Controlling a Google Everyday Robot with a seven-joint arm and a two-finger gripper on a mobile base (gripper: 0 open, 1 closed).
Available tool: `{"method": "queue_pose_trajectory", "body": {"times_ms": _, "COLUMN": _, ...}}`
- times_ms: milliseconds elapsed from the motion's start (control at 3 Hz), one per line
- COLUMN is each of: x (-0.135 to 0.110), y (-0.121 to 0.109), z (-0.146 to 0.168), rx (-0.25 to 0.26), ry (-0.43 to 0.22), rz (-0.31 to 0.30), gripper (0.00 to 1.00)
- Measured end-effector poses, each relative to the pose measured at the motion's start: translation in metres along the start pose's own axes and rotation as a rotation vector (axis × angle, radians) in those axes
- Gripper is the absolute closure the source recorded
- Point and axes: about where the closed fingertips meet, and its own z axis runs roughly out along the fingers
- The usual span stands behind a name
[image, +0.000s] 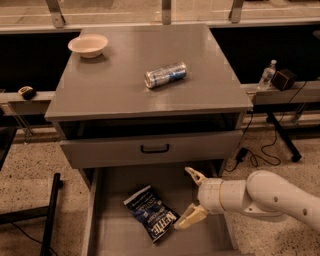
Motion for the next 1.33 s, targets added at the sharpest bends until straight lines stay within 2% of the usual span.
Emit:
{"method": "queue_pose_trajectory", "body": {"times_ms": 333, "x": 0.027, "y": 0.026, "z": 0.035, "rx": -0.038, "ry": 0.055, "rz": -0.004, "gripper": 0.00}}
{"method": "queue_pose_trajectory", "body": {"times_ms": 667, "x": 0.052, "y": 0.045, "z": 0.063, "rx": -0.040, "ry": 0.097, "rz": -0.005, "gripper": 0.00}}
{"method": "queue_pose_trajectory", "body": {"times_ms": 1000, "x": 0.086, "y": 0.061, "z": 0.114, "rx": -0.035, "ry": 0.096, "rz": 0.004, "gripper": 0.00}}
{"method": "queue_pose_trajectory", "body": {"times_ms": 1333, "x": 0.088, "y": 0.063, "z": 0.116, "rx": -0.037, "ry": 0.094, "rz": 0.009, "gripper": 0.00}}
